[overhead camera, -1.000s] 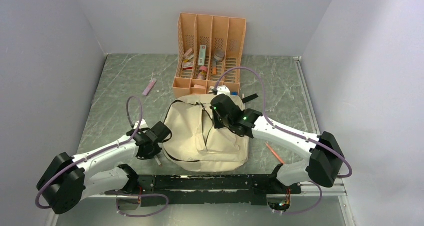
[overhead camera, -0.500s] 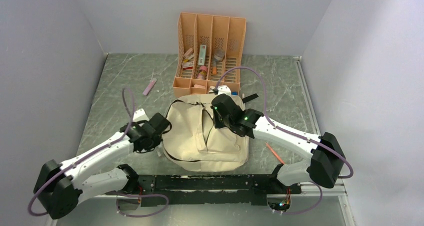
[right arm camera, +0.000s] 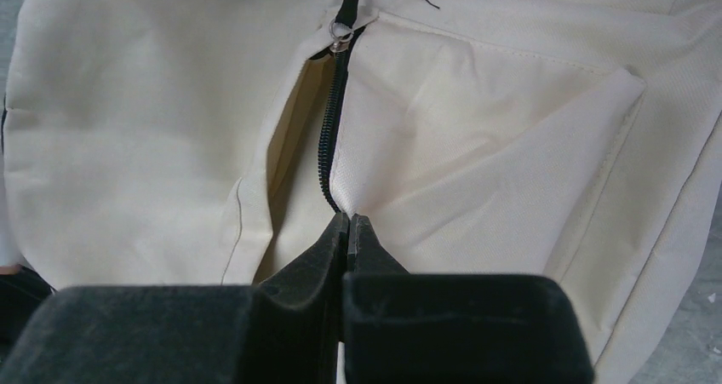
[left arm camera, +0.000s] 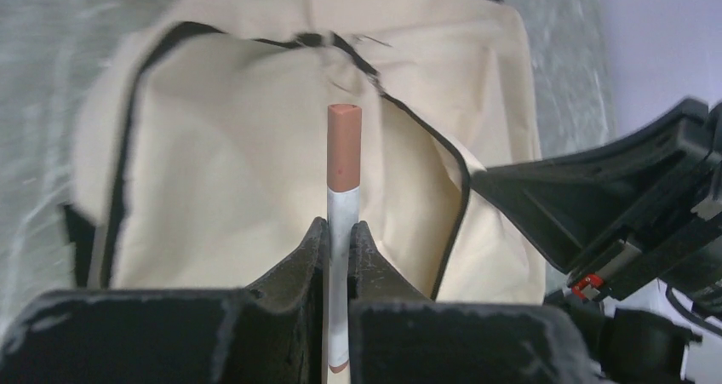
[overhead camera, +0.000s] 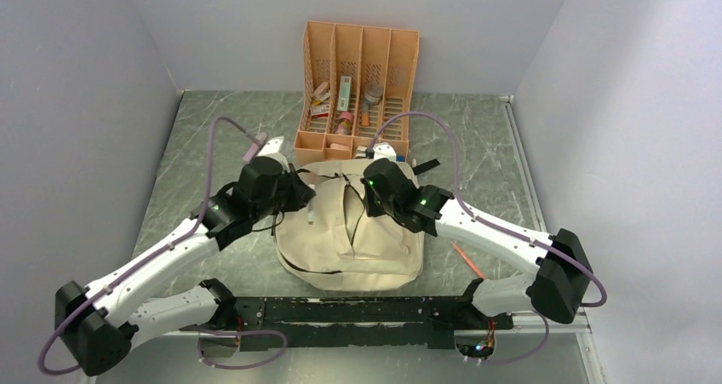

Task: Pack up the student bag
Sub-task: Pick up the stationery from the center of the board, then place the stationery in the student bag.

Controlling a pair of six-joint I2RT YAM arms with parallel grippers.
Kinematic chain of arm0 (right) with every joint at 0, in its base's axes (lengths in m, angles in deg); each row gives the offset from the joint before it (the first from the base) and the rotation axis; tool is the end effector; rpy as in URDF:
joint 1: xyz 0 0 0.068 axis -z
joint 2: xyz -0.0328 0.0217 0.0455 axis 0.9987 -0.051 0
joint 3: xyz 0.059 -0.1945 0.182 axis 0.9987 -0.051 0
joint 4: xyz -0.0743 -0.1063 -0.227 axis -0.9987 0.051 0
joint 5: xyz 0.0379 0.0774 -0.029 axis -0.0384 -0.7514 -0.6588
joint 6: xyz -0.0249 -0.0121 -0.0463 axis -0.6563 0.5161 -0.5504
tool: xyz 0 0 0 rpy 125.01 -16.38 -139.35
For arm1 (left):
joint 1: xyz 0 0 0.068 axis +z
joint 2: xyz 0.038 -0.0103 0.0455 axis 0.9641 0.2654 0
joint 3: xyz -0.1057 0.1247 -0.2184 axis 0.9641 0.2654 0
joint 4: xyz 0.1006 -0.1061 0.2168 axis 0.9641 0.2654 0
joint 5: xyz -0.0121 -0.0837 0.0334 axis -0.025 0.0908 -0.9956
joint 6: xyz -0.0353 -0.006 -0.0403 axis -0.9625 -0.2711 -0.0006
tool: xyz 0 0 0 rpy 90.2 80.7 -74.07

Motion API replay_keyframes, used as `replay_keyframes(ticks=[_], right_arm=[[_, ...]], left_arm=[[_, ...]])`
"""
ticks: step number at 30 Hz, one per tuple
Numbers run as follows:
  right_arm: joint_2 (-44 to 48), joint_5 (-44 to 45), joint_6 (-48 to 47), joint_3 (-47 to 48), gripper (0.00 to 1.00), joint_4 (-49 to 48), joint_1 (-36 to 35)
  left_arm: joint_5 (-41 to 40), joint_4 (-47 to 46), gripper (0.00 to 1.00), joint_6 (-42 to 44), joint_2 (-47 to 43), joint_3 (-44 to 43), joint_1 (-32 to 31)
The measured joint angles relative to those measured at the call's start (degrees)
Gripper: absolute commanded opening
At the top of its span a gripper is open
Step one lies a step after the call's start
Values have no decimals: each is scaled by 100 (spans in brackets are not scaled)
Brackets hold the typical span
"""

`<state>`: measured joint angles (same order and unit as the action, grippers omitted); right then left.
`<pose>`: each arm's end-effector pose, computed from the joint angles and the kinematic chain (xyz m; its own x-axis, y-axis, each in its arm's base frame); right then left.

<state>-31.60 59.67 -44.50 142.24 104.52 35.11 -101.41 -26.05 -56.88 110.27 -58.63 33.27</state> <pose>0.1826 0.2166 0.2725 -0.6577 -0.1269 -0.7425 -0.3628 0.9172 0.1646 0.1625 -0.1332 0.3057 -0.6327 -0.3189 -0.7057 0.1224 0.8586 -0.4978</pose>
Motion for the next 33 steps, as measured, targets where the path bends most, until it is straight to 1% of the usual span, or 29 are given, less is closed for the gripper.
replay_keyframes(ticks=[5,9,17,23,28,33], right_arm=[[70,-59,13,0,0,-17,2],[173,-142,79,-22,0,-57,7],[348,-190,122,-92,0,-129,17],[568,-98,162,-201,0,-236,17],[595,-44,175,-214,0,-291,15],[595,-160,39,-280,0,-452,17]], left_arm=[[1104,-935,5,382,682,225,-11],[1539,-1436,5,511,1185,225,-96],[1768,-1902,5,400,1700,227,-321],[1781,-1934,5,203,1880,229,-472],[1832,-1969,5,68,1919,400,-505],[1873,-2057,5,35,2208,378,-511]])
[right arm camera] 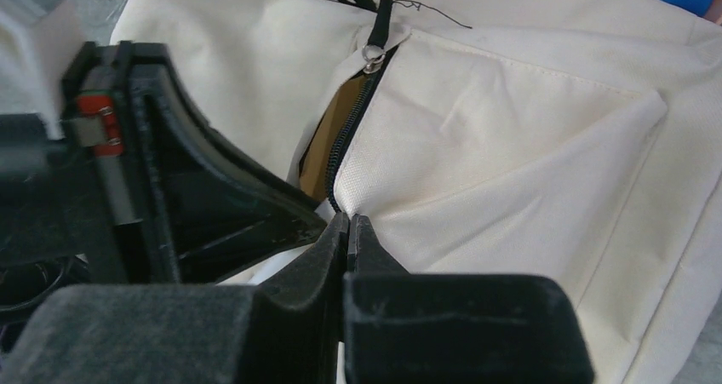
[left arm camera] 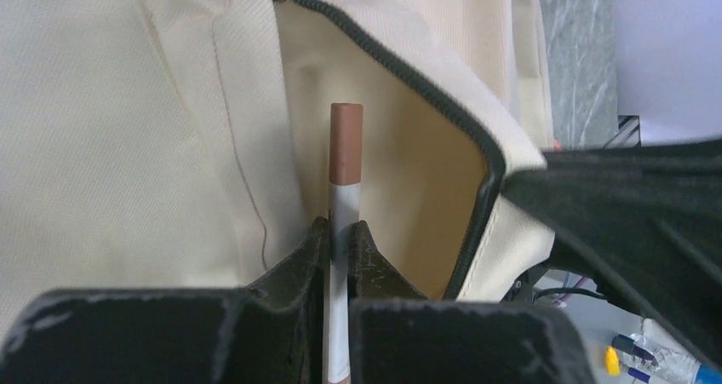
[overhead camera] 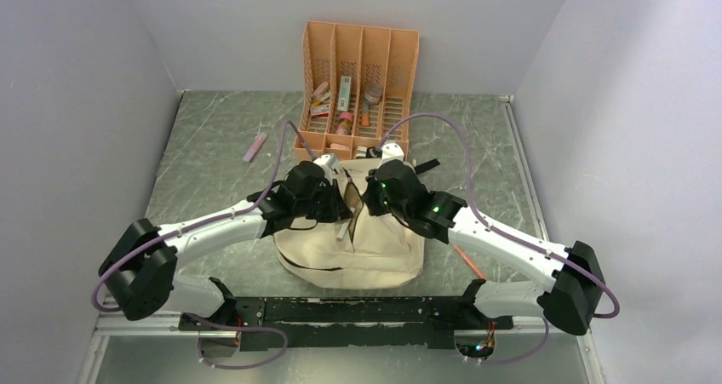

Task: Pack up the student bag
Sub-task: Place the stationery in the student bag.

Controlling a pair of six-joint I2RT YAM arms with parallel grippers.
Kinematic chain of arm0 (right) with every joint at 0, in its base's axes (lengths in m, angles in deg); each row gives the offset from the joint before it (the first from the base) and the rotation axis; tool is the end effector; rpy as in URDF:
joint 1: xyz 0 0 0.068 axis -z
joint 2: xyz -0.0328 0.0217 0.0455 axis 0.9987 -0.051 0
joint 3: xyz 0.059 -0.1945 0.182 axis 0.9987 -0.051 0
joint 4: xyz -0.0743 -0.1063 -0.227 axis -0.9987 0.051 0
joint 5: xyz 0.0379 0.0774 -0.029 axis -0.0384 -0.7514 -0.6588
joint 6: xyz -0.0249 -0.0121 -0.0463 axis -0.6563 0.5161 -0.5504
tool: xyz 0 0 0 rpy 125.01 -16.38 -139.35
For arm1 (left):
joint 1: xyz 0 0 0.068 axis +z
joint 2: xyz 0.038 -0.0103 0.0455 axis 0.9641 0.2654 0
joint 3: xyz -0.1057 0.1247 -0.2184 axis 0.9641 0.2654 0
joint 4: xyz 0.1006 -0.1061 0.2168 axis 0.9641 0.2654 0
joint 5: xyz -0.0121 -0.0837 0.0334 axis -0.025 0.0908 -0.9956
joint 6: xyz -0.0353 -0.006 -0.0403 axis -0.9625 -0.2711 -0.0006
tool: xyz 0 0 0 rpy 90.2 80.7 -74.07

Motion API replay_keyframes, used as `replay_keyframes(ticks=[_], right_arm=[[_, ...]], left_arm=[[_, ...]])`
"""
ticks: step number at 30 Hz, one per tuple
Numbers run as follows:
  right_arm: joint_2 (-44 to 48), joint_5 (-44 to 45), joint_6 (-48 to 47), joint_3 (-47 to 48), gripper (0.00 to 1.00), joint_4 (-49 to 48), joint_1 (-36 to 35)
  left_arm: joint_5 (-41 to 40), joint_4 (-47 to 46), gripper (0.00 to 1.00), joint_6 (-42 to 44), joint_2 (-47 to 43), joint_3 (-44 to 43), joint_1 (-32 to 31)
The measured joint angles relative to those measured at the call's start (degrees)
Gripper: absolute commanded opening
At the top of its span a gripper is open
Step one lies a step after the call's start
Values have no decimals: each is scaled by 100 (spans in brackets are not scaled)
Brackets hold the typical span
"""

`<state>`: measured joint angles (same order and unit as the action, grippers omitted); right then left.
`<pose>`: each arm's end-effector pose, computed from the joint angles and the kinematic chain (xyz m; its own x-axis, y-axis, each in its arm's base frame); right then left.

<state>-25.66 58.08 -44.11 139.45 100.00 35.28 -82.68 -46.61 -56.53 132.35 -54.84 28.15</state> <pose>0.1726 0.2042 0.2891 -0.6057 -0.0432 -0.7945 -0.3897 0.8867 0.2488 0.1941 -0.2104 0.2265 -0.8287 -0.0888 -0.5525 0.3144 0.7429 -0.5910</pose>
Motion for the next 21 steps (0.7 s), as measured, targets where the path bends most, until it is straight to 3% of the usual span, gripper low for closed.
replay_keyframes(ticks=[12,17,21], right_arm=[[0,-417,-291,-225,0,-393,33],[4,-404,-293,-251,0,-407,46],[66,-372,-293,-251,0,-385,46]], left_arm=[[76,-254,5,-111,743,-721,-4],[142,-588,35,-254,979,-673,-4],[144,-697,49,-339,988,-501,2]])
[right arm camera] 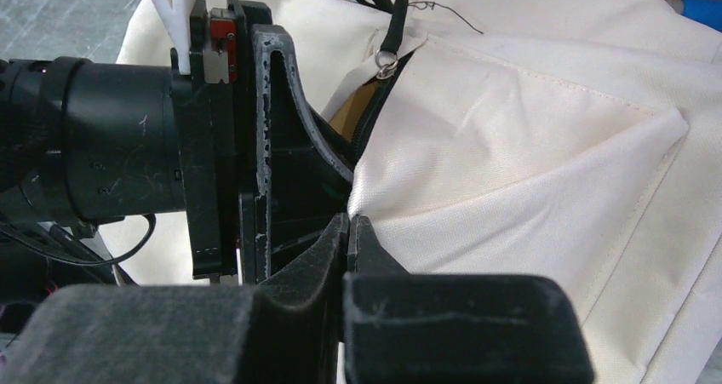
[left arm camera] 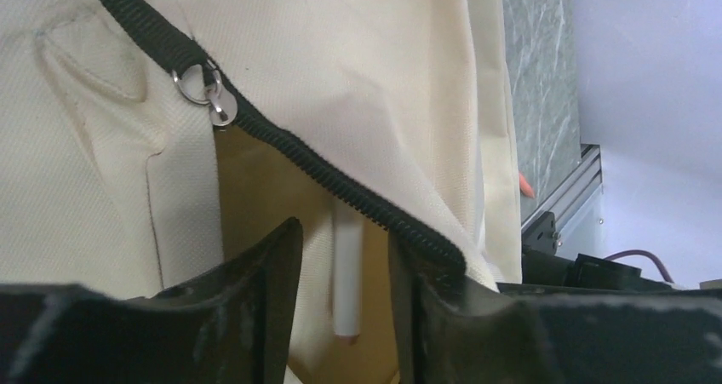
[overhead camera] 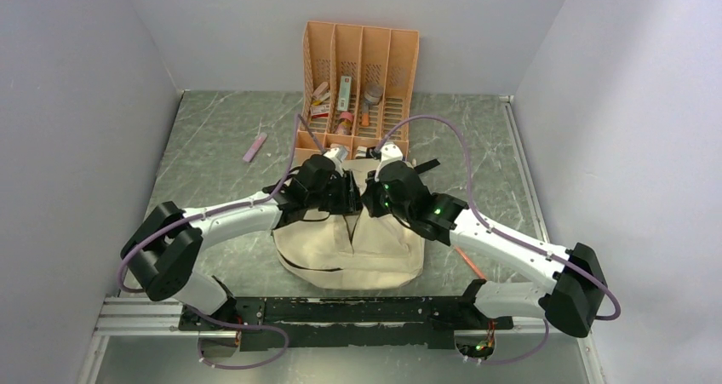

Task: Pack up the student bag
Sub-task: Place the stationery in the student bag.

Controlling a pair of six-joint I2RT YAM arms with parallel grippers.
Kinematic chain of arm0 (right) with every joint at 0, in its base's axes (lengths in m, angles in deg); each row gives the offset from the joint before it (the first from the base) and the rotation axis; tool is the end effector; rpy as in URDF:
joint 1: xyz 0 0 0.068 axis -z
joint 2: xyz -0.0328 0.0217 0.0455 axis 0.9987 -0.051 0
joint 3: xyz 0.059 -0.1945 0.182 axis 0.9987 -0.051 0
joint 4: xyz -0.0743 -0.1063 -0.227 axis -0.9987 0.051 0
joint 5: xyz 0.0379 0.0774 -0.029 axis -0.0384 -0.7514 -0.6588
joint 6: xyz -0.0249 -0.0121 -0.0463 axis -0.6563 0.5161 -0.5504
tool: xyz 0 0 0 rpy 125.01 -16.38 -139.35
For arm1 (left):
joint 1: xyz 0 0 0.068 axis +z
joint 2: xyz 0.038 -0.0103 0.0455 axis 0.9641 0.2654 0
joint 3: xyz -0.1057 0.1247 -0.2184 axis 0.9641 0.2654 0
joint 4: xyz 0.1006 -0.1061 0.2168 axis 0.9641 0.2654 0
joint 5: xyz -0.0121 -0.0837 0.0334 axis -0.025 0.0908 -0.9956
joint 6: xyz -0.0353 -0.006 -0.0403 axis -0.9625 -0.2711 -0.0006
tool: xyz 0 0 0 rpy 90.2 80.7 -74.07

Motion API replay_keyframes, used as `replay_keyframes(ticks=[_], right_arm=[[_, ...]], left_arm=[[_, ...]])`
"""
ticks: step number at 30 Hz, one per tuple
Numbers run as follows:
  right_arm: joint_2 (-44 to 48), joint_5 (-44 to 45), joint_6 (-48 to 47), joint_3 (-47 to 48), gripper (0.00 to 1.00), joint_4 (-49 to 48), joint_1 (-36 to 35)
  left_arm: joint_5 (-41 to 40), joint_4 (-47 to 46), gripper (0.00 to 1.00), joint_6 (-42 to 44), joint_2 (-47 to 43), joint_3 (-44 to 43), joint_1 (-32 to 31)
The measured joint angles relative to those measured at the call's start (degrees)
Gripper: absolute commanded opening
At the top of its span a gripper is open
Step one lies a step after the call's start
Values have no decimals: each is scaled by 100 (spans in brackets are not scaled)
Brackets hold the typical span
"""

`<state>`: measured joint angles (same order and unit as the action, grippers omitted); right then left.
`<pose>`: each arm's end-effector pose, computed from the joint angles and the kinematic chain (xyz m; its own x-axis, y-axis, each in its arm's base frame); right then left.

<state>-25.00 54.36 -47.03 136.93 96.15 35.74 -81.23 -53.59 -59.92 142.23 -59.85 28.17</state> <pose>0.1721 0.2037 0.2827 -0.5868 -0.0751 -0.8062 -0.4582 0.8517 0.2542 0.2208 -0.2397 0.2165 -0.8409 -0.1346 -0.5242 0.2889 0.7074 -0.6451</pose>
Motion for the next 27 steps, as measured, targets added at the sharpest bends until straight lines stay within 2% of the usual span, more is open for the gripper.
replay_keyframes(ticks=[9,15,18,22,25,27], right_arm=[[66,70,44,-79,0,-15,0],[96,208,57,-90,0,-13,-4],[146,271,72,-146,0,-33,-4],[166,297,76,-188,0,-50,-4],[166,289,74,-188,0,-50,-4],[166,267,74,-188,0,-50,-4]], left_arm=[[-188,466,48,258,-678,70,-2],[-651,1139,47,501,-1779,133,-2],[-1097,1539,51,546,-2286,175,70],[-1478,2037,57,702,-2586,166,719],[-1652,2376,58,927,-2422,-46,1460],[-1845,2618,59,1128,-2149,-417,1709]])
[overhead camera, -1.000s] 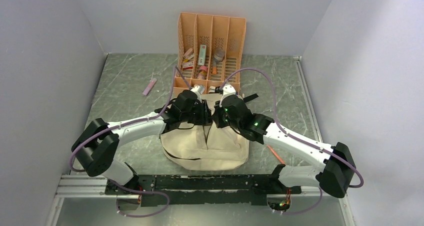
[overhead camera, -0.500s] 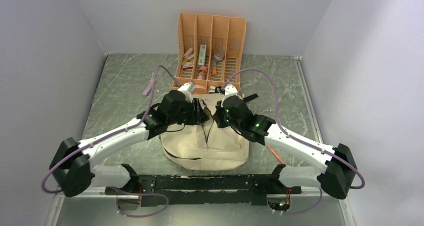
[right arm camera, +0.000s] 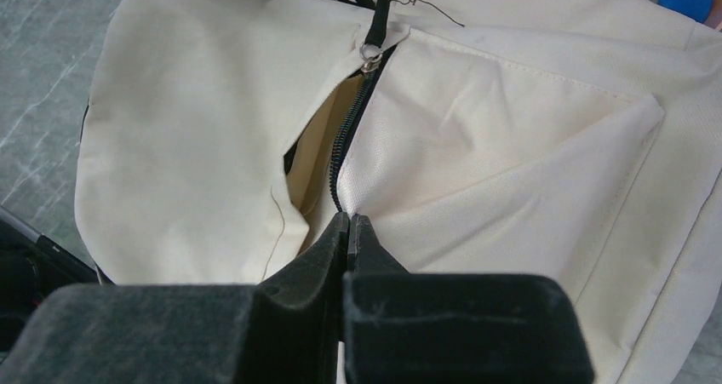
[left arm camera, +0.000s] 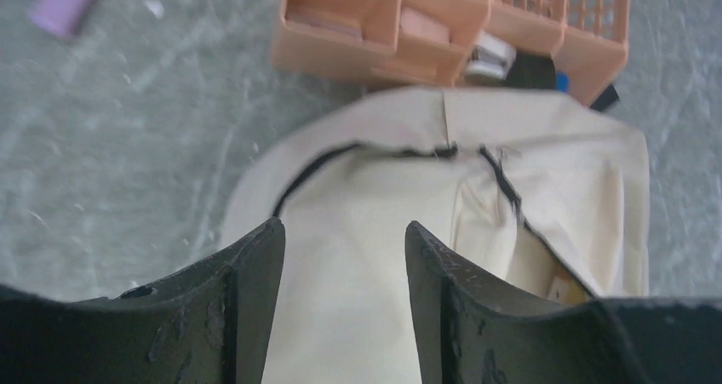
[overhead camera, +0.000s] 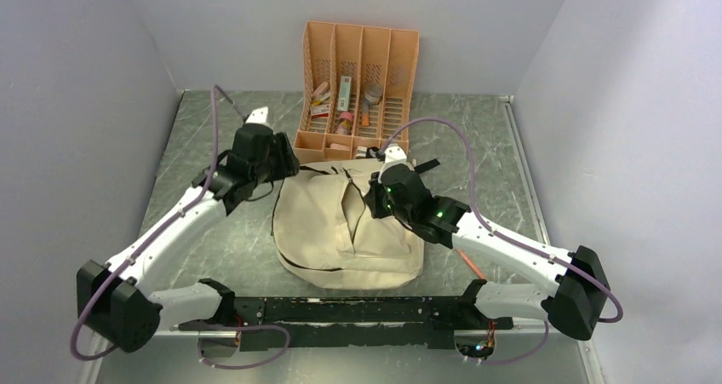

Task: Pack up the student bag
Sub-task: Place the stationery in the student bag, then pick up the stationery from the center of the board.

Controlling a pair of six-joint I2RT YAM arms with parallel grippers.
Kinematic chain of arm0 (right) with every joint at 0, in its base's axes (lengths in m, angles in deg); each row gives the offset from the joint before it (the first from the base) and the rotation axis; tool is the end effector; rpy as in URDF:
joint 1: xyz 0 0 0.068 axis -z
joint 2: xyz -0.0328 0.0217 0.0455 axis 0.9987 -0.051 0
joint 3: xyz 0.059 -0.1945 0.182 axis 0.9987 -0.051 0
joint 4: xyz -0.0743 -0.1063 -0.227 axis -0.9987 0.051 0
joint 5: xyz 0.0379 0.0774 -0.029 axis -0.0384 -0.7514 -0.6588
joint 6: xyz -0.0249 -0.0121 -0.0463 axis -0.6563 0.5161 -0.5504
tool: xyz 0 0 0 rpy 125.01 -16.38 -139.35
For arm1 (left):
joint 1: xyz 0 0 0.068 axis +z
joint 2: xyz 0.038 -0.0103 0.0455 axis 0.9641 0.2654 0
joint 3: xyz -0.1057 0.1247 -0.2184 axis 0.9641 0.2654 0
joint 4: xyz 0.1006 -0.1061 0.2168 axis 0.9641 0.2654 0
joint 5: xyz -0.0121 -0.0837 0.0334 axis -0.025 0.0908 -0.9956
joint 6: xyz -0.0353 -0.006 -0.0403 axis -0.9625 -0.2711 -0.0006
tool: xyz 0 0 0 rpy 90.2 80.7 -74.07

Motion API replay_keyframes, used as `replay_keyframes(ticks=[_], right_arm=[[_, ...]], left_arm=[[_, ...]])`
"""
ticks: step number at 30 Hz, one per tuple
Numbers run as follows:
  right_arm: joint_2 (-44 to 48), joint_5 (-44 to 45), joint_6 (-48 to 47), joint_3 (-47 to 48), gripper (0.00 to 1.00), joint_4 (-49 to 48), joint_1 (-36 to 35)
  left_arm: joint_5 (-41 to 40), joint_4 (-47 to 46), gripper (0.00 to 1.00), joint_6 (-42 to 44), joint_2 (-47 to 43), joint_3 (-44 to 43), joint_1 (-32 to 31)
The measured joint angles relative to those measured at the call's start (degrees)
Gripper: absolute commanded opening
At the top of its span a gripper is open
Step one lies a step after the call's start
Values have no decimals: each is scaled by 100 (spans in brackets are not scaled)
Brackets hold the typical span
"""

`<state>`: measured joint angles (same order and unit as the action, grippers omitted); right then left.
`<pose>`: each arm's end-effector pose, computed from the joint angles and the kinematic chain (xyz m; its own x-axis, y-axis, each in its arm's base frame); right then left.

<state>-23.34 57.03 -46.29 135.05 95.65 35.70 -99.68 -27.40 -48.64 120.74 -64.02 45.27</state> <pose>0.1687 0.1972 0.2795 -0.5764 -0.0513 -0.8155 -0.4232 0.8725 0.2443 0.2208 -0.1170 0.3016 -0.6117 -0.2868 -0.7372 0.0196 0.9262 -0.3766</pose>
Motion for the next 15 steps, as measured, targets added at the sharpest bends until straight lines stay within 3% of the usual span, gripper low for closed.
replay_keyframes(ticks=[11,15], right_arm=[[133,-195,-103,-72,0,7,0],[140,-278,-177,-74,0,7,2]], left_arm=[[-173,98,60,1429,2144,-2201,1351],[103,232,66,2114,3126,-2966,1792]])
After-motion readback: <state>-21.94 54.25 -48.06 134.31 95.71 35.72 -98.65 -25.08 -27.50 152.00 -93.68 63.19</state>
